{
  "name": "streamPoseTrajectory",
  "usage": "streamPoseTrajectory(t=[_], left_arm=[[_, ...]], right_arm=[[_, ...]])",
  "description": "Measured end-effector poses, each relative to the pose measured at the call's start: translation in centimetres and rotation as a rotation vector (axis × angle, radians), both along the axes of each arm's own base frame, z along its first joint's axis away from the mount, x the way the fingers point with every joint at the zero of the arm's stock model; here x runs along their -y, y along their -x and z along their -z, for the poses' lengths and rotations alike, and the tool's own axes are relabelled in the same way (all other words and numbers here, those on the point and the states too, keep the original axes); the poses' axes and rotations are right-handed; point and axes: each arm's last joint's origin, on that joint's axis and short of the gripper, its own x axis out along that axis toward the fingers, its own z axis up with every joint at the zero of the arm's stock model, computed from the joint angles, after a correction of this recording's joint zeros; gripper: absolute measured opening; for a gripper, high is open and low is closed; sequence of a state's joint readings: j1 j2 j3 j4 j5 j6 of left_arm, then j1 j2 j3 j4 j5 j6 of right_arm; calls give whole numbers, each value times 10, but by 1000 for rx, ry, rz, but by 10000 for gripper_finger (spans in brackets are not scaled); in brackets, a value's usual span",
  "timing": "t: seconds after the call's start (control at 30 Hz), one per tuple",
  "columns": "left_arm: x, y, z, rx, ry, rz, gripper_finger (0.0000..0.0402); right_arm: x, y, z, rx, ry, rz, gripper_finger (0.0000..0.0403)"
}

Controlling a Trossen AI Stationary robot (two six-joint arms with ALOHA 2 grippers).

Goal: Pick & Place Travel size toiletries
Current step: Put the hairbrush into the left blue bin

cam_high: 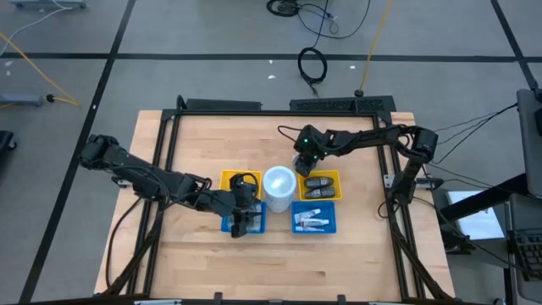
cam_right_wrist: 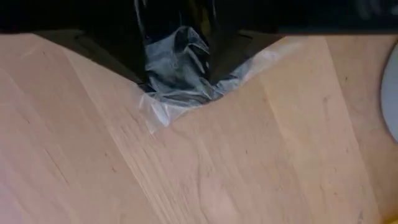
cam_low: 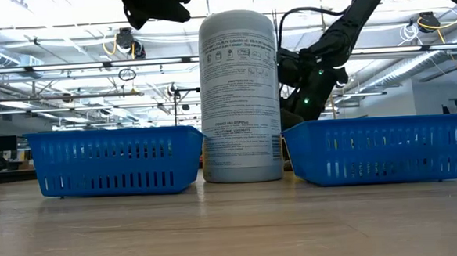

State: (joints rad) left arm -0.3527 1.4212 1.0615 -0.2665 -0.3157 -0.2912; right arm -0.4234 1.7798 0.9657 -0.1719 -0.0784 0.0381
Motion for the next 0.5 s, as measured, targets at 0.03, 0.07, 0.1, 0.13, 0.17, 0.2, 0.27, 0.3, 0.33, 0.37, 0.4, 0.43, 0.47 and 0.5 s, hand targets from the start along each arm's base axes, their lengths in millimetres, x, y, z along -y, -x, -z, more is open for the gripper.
streamPoseTrajectory(t=[0.03,0.07,0.1,0.13,0.17,0.2,0.27,0.3,0.33,0.37,0.4,0.43,0.47,0.5], left_arm=[[0,0,0,0,-1,1,175],[0,0,0,0,-1,0,175],[0,0,0,0,-1,0,175],[0,0,0,0,-1,0,175],[0,0,0,0,-1,1,175],[0,0,0,0,-1,0,175],[0,0,0,0,-1,0,175],[0,0,0,0,-1,0,175],[0,0,0,0,-1,0,175],[0,0,0,0,0,1,175],[0,0,0,0,0,0,175],[0,0,0,0,-1,0,175],[0,0,0,0,-1,0,175],[0,0,0,0,0,1,175]], right_arm=[[0,0,0,-1,0,-1,149],[0,0,0,-2,4,-1,129],[0,0,0,-5,12,-6,105],[1,0,0,-11,26,-11,79],[1,0,0,-16,39,-16,52],[1,0,0,-20,51,-23,27],[1,1,0,-27,66,-27,11],[1,1,0,-27,66,-24,10],[1,0,0,-26,66,-22,6],[1,0,-1,-24,67,-22,4],[1,0,-3,-21,70,-23,2],[2,0,-5,-19,75,-23,2],[2,0,-9,-10,80,-23,1],[2,0,-13,-1,86,-22,1]])
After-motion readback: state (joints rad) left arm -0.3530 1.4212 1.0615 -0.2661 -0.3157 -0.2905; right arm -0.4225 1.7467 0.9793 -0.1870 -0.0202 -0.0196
